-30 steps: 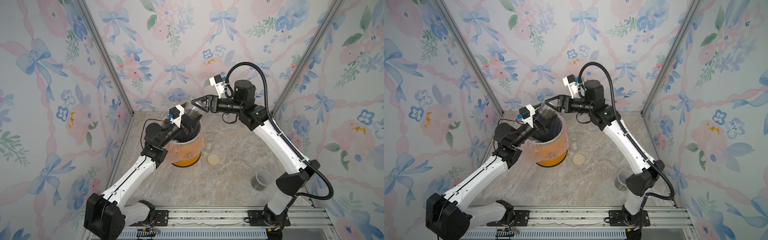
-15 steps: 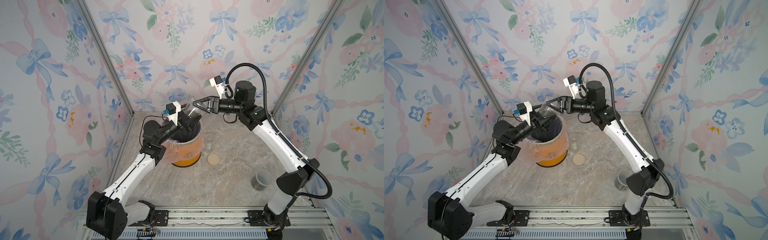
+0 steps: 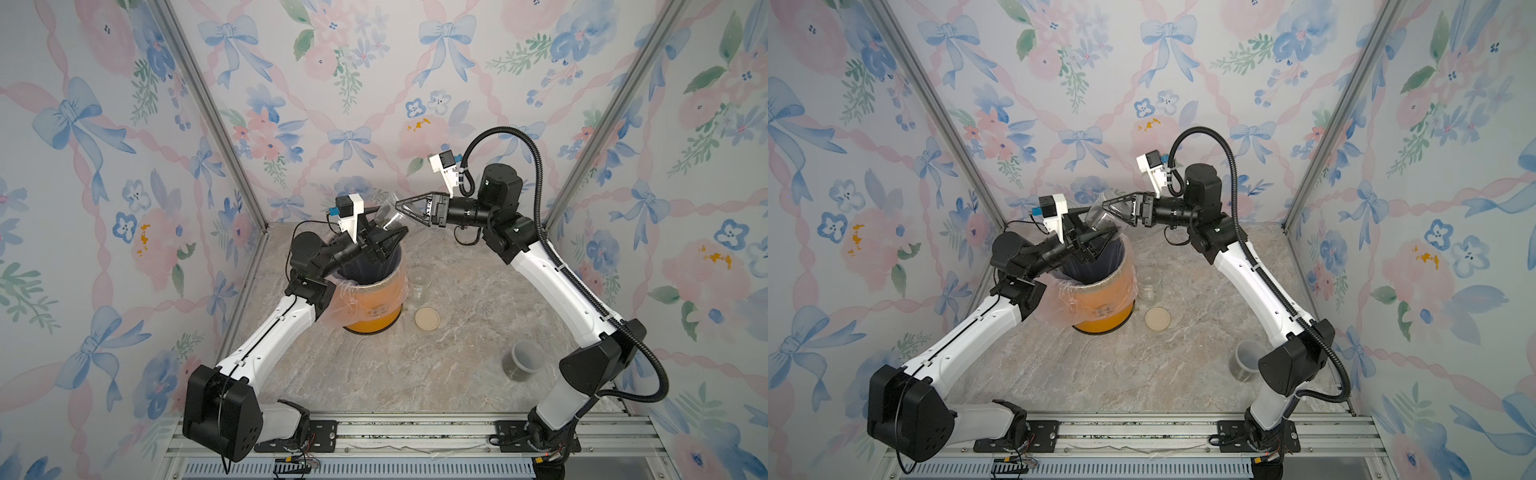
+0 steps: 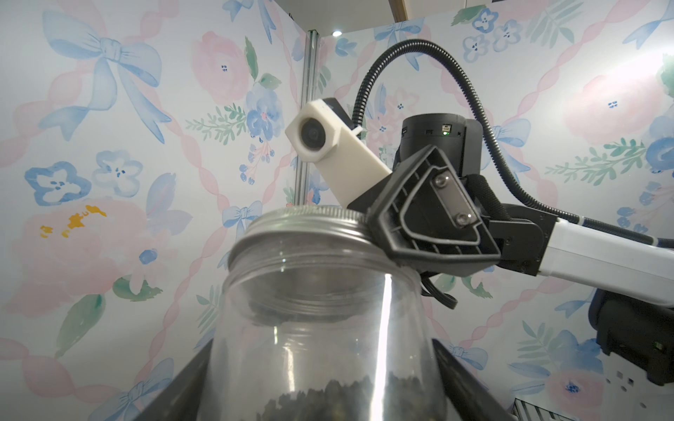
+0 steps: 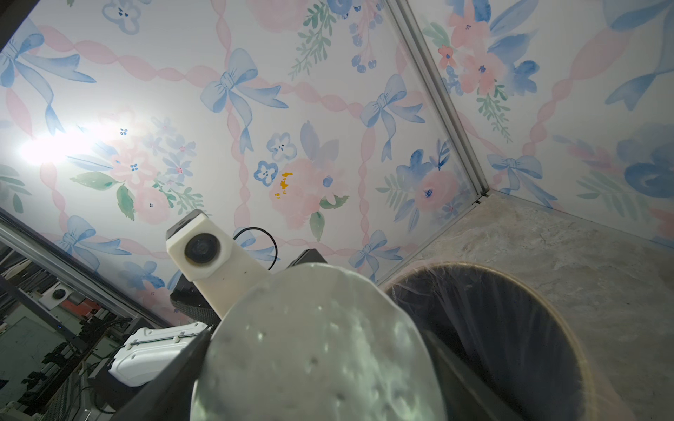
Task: Empty moldy tea leaves from jars
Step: Unscrew the lid from the jar.
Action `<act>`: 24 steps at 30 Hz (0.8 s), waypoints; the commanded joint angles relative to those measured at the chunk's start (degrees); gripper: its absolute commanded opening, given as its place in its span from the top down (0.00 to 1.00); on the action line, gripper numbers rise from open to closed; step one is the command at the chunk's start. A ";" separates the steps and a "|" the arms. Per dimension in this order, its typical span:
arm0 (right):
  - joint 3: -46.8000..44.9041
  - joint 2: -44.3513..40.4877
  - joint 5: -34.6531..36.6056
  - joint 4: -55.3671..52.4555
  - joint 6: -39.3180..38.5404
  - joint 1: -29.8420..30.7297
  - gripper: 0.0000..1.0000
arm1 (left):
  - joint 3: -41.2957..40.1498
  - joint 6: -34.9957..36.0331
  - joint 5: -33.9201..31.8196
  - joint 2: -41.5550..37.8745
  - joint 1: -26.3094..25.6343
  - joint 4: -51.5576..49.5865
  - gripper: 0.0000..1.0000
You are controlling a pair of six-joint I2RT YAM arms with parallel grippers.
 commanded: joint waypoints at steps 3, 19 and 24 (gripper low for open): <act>1.26 -1.02 -3.32 2.72 -0.31 -1.96 0.17 | 0.34 -3.54 0.94 0.17 1.09 5.55 0.60; 6.14 -0.04 -3.33 -4.06 -3.23 -2.74 0.17 | -0.93 -4.40 0.88 0.77 1.20 7.66 0.60; 7.12 0.22 -3.20 -4.97 -3.34 -2.89 0.17 | -1.01 -4.40 0.86 0.61 1.18 7.79 0.60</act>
